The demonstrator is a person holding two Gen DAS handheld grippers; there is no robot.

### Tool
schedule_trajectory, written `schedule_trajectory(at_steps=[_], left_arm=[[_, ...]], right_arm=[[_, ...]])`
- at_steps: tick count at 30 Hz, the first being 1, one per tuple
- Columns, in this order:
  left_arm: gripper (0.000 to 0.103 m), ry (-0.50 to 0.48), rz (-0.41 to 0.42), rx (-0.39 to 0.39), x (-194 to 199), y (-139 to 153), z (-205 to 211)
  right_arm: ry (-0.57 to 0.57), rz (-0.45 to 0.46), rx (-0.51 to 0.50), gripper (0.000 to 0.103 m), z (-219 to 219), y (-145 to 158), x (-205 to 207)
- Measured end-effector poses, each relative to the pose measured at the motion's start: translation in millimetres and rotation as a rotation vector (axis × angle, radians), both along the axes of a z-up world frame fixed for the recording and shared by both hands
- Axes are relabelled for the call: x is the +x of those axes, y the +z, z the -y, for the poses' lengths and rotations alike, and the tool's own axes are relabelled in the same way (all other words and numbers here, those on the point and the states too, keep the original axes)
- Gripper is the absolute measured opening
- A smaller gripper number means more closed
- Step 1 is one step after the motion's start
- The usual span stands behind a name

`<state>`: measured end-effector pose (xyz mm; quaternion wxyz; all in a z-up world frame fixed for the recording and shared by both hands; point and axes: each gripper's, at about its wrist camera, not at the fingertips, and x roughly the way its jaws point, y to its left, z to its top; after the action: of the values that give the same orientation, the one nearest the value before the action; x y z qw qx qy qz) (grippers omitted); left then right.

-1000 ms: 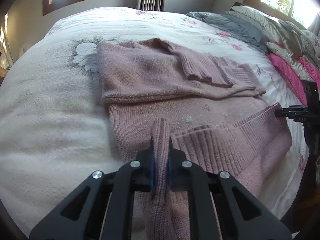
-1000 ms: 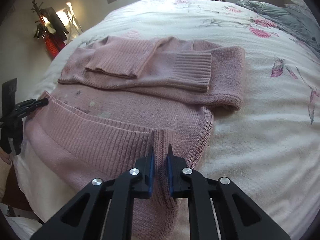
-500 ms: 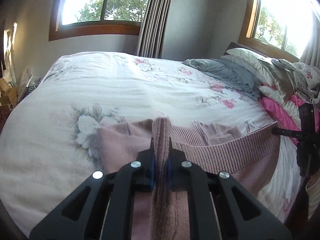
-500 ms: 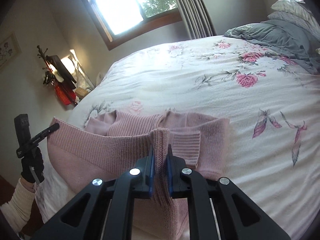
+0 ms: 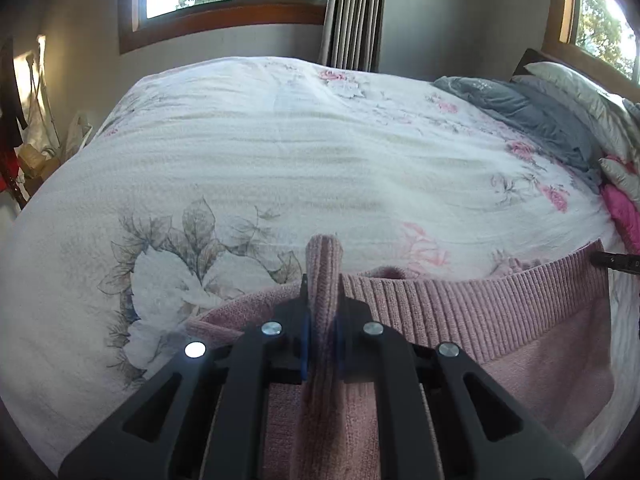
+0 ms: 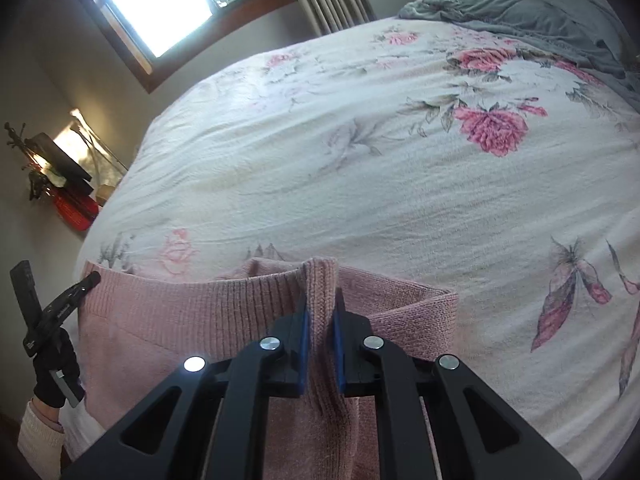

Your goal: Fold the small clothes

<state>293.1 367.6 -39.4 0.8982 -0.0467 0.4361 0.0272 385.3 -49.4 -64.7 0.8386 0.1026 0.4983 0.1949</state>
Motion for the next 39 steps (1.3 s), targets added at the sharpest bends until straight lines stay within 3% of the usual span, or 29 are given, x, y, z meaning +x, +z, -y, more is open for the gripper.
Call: schedule_trajectory(at_steps=[4, 6, 8, 13, 17, 22, 24, 26, 28, 34, 39], left_arm=[[0.012, 0.030, -0.069, -0.035, -1.7, -17.8, -13.6], [0.019, 0.048, -0.067, -0.076, -10.4, -14.9, -26.4], [0.020, 0.069, -0.063, -0.124, -25.8, -7.5, -38.7], [0.028, 0.020, -0.081, -0.192, -97.3, 5.4, -43.3], [0.033, -0.013, -0.123, -0.243, -156.9, -5.7, -31.4], [0.024, -0.005, -0.170, -0.298, -195.6, -30.8, -17.6], [0.010, 0.006, -0.171, -0.294, -197.8, -35.3, -12.3], [0.008, 0.025, -0.171, -0.295, -197.1, -37.0, -11.2], [0.008, 0.037, -0.177, -0.277, -195.3, -35.7, -10.5], [0.007, 0.024, -0.211, -0.205, -192.8, -39.3, -7.1], [0.009, 0.029, -0.208, -0.208, -192.2, -43.0, -10.2]], right_arm=[[-0.009, -0.039, -0.044, 0.018, -3.5, -23.2, 1.1], [0.003, -0.017, -0.061, 0.023, -2.5, -21.5, -7.0], [-0.002, 0.006, -0.052, 0.029, 5.4, -14.7, -19.9], [0.045, 0.011, 0.046, 0.036, 29.5, 0.1, -80.1], [0.104, -0.003, 0.014, 0.041, 34.3, -6.0, -140.4], [0.120, -0.058, -0.001, 0.042, 34.9, -30.9, -183.5], [0.115, -0.083, 0.023, 0.041, 33.8, -39.9, -186.1], [0.135, -0.110, 0.089, 0.019, 29.7, -45.1, -184.7], [0.127, -0.110, 0.061, 0.011, 26.1, -43.3, -183.4], [0.101, -0.145, -0.072, 0.008, 25.3, -52.7, -191.6], [0.097, -0.159, -0.067, 0.008, 25.6, -63.9, -190.5]])
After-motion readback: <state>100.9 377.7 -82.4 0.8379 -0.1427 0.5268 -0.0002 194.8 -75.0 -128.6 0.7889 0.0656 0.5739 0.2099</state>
